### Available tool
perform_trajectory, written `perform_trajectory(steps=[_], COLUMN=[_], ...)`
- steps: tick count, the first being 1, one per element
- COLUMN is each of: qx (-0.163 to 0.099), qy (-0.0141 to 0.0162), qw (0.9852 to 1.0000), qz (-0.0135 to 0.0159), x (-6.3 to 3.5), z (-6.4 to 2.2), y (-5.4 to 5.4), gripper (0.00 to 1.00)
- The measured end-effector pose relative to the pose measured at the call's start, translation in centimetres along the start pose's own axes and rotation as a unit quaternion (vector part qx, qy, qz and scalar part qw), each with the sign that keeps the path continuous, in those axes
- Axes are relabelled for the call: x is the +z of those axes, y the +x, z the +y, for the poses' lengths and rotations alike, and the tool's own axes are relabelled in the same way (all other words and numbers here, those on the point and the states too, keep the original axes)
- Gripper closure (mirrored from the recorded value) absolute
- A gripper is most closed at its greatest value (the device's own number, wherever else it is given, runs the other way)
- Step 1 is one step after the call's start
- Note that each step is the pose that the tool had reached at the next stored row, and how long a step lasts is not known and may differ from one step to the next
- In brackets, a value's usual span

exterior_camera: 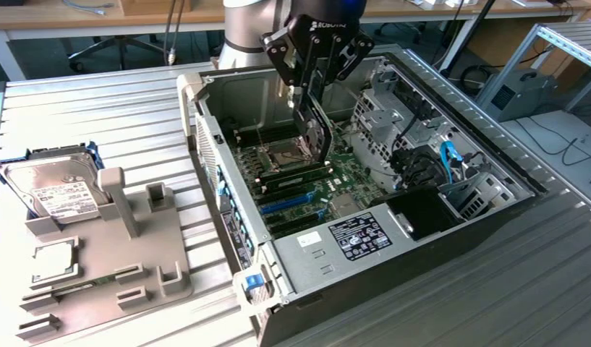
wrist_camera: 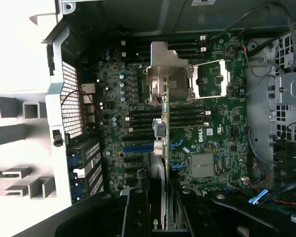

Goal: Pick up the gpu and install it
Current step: 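Pick up the gpu and move the gpu toward the slot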

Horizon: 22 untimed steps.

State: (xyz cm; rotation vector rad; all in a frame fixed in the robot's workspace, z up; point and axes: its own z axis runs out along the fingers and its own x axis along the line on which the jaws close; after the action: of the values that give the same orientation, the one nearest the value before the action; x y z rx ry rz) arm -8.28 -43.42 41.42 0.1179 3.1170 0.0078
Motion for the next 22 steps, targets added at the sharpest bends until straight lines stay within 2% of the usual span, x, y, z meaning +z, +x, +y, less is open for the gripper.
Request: perform_trajectory(steps=[22], qx=[0.0], qy=[0.0001], qw=[1.0], qz=[0.0], x=[0.5], z=[0.1], y=[-1.4], gripper=[0.74])
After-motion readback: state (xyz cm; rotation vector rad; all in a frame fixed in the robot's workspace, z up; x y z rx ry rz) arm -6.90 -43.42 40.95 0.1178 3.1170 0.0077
